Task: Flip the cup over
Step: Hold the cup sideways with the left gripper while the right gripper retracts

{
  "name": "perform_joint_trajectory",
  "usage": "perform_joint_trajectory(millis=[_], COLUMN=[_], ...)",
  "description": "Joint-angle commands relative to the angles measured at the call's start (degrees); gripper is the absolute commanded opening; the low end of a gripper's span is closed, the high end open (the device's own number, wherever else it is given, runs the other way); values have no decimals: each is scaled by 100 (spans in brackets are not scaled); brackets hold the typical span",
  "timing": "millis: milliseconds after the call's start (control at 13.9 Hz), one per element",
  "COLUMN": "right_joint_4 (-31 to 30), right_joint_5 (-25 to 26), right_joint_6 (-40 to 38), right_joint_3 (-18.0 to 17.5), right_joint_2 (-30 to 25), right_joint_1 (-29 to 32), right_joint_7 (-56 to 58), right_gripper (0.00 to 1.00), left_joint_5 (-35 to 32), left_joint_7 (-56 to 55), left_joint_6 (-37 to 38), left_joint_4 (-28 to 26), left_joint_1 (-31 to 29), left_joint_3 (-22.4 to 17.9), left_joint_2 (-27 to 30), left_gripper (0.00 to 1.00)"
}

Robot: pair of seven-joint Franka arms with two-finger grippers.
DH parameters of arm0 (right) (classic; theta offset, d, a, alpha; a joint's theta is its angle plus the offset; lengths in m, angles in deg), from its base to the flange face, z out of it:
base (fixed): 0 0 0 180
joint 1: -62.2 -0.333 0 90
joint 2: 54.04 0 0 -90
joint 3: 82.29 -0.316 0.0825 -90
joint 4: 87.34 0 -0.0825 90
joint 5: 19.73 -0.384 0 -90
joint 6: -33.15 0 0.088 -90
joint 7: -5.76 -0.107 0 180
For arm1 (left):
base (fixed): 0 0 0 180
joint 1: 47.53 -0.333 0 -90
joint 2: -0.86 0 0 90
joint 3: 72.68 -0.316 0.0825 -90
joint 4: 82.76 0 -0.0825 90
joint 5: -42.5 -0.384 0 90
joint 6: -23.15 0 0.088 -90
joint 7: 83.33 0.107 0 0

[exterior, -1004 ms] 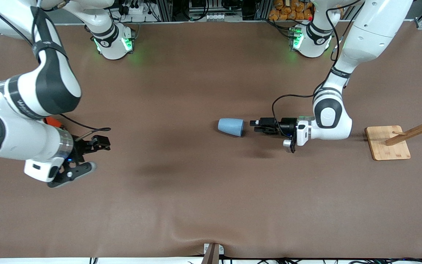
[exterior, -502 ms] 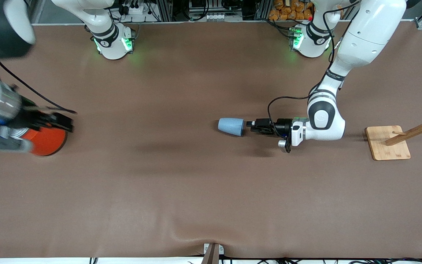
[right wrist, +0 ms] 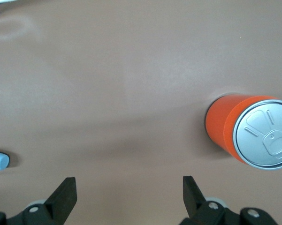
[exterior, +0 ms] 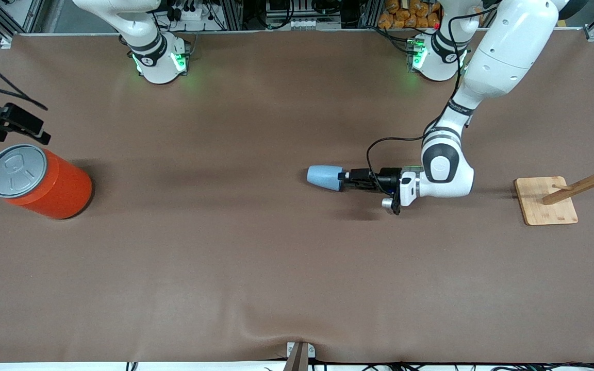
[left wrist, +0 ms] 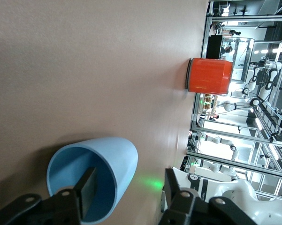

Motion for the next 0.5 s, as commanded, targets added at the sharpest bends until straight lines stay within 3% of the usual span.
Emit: perform_joint_trajectory(millis=[0,215,430], right_joint_4=[-347,-338,-285], right_joint_5=[127,144,610], right_joint_6=[148,-1,-71], right_joint_3=[-85,-76,-277], right_joint_2=[-261,-235,-252], right_joint_1=[-24,11,-24], right_joint_7=[62,79,36], right_gripper=[100,100,100], left_joint_5=[143,143,143], left_joint_7=[118,118,118], left_joint_6=[-90,-99,-99], left_joint_4=[47,47,-5], left_joint_1=[54,98,133], left_joint_3=[-12,-12,-12], left_joint_2=[-87,-157,-166], left_gripper=[65,62,59])
